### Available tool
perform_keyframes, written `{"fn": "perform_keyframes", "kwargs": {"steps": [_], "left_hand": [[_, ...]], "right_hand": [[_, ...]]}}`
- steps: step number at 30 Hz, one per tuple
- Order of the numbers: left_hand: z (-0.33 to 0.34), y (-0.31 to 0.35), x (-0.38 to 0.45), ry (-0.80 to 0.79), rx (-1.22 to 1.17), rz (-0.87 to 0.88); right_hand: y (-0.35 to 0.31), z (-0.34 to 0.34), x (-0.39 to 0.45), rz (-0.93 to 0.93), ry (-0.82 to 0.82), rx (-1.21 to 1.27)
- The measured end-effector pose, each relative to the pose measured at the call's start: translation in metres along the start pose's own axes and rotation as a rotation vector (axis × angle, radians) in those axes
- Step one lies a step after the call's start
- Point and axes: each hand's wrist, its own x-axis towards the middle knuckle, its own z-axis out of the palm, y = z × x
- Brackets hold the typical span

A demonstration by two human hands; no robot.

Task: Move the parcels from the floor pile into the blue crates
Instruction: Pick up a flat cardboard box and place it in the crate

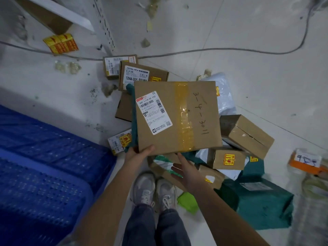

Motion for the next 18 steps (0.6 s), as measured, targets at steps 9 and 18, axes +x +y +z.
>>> {"fn": "perform_keyframes", "kwargs": {"steps": [9, 18], "left_hand": [[0.001, -0.021, -0.048, -0.211, 0.049, -0.096], [-0.025, -0.008, -0.092, -0.075, -0.022, 0.082]], "right_hand": [[0.008, -0.022, -0.013, -0.089, -0.102, 0.327], [-0.007, -0.067, -0.037, -0.19, -0.04, 0.229]]}}
